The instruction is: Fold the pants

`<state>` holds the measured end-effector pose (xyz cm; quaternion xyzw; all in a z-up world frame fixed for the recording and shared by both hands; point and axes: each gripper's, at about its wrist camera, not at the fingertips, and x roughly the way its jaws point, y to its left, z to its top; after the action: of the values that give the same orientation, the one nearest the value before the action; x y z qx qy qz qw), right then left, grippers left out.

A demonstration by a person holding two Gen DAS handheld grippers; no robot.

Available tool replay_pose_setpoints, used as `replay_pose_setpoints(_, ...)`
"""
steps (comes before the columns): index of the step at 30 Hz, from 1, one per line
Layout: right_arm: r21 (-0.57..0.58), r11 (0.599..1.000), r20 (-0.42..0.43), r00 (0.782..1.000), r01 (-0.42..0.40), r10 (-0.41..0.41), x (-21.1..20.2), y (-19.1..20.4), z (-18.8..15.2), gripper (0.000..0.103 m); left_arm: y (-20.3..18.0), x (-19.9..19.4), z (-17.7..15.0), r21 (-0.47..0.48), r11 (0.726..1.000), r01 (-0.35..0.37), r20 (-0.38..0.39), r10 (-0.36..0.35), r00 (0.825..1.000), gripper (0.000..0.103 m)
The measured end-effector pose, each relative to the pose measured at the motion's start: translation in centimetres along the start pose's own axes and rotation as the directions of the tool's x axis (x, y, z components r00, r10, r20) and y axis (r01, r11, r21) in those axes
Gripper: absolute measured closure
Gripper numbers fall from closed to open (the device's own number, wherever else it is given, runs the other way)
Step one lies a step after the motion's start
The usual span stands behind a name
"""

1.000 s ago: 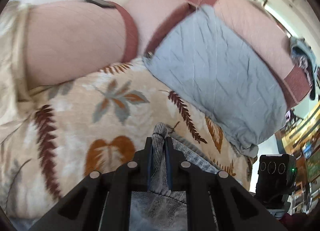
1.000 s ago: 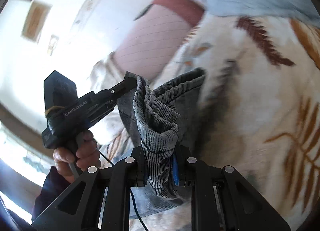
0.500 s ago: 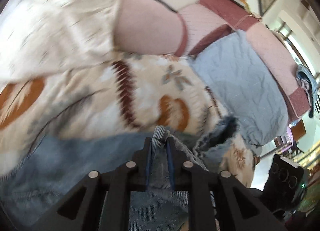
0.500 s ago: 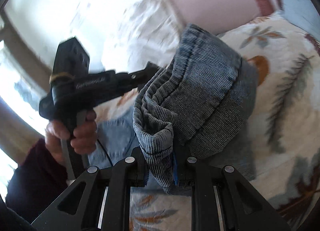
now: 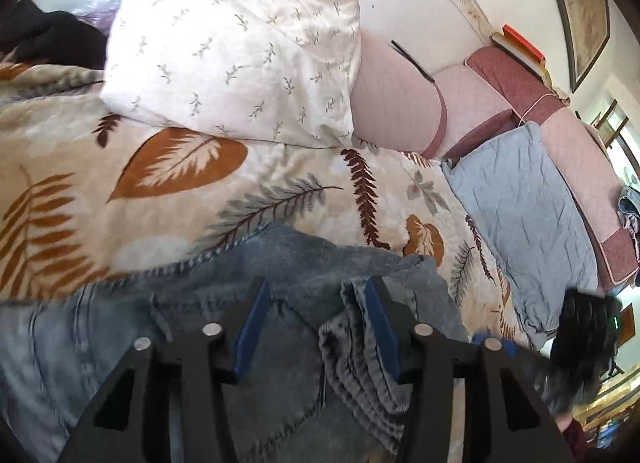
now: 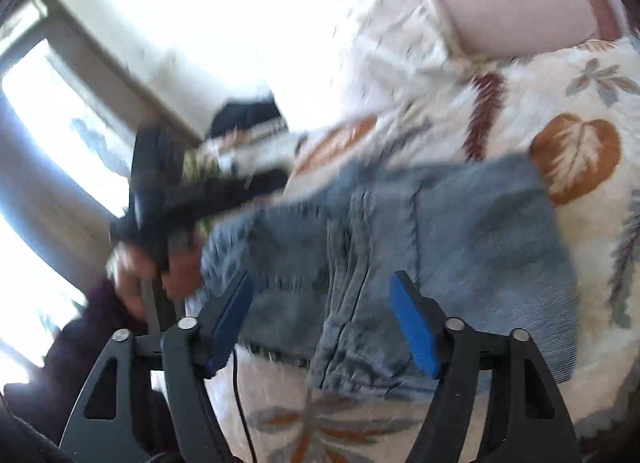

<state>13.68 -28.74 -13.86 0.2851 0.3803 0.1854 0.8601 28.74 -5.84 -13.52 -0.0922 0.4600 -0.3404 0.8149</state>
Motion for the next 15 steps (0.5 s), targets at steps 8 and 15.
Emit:
replay_pose_setpoints(8, 0.261, 0.961, 0.028, 0.995, 0.088, -0.098, -1.2, -6.4, 2.1, 0.03, -0.4, 2.7, -3.8, -0.094, 0.993, -0.065, -0.107, 0.054, 0.993, 0.041)
replay_pose_setpoints(15, 0.225, 0.973, -0.051, 0.998, 0.056, -0.045, -1.1, -5.0, 0.8, 0.03, -2.4, 5.2, -3.7, -0.081, 0.996, -0.04, -0.154, 0.027, 0.988, 0.068)
